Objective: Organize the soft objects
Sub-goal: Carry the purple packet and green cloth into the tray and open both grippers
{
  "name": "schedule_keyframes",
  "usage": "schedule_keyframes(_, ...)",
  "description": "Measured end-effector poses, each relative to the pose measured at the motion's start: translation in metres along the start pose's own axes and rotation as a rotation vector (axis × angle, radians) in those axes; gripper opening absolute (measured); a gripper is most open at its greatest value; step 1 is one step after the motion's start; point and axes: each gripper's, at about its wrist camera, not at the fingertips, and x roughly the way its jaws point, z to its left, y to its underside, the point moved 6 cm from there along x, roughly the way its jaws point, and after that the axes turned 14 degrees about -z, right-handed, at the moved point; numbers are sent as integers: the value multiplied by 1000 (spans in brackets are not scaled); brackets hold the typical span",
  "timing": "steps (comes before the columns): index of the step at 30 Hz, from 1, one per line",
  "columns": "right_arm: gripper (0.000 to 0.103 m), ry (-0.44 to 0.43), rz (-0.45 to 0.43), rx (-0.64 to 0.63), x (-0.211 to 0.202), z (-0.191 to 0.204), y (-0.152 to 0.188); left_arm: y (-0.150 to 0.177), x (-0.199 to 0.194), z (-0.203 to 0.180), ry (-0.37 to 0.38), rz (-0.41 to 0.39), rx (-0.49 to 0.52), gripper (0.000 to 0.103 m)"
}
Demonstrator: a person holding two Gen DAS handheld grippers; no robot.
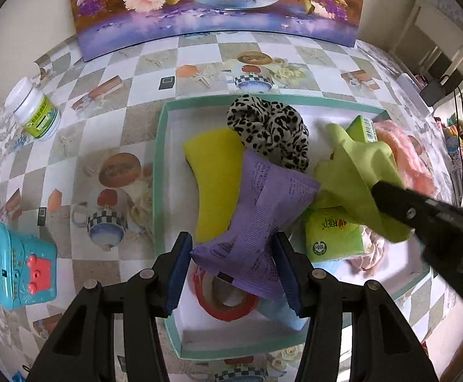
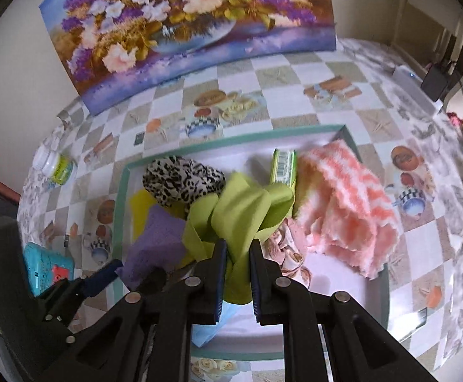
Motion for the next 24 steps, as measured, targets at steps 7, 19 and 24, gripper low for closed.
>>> schedule_keyframes(7,16,10,2,-9,2,1,3,1,0,7,9,2,-24,59)
schedule_keyframes(19,31,44,-48,-59,-16,10,-9,-6,-20,22,13,-46,-58,74)
schedule_keyframes(24,50,60,-54,-79,-17,12,-10,-8,-25,33,-4,-63,-80,79)
